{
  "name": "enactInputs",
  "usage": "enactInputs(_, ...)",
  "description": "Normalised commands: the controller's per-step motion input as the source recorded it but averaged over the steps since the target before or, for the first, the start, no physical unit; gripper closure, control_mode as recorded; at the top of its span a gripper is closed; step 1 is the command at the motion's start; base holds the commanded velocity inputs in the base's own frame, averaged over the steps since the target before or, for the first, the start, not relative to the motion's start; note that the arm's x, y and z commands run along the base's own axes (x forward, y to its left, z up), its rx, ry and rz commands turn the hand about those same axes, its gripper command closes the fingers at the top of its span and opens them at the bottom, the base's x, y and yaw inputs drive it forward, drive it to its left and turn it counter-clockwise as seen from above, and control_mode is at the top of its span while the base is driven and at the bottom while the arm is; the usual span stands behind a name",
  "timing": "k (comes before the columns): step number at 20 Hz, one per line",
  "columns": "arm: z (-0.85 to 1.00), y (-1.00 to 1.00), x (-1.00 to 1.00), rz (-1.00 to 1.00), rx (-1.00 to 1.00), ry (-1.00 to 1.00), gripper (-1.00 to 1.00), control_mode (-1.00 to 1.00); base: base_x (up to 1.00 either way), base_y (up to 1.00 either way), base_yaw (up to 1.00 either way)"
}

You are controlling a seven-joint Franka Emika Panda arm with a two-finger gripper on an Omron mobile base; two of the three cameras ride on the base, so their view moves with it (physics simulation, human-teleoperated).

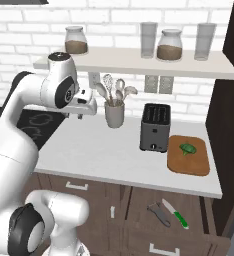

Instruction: Place the appropriate cutting tool for cutting the broccoli skin on the cutting board.

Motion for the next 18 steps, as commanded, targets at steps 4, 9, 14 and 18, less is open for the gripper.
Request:
enactInputs(4, -0.02, 0.00, -0.16, 0.00, 0.00, 0.00, -1.00, -1.00, 0.00, 0.00, 0.00)
enactInputs(9, -0.35, -0.74, -0.45, -0.05, 0.08, 0.00, -1.00, -1.00, 0.00, 0.00, 0.00)
enactInputs(14, -0.55, -1.00, -0.49, -0.03, 0.15, 0.00, -1.00, -1.00, 0.00, 0.00, 0.00)
enactInputs(18, -0.64, -0.99, 0.00, 0.01, -0.07, 0.00, -1.00, -1.00, 0.00, 0.00, 0.00)
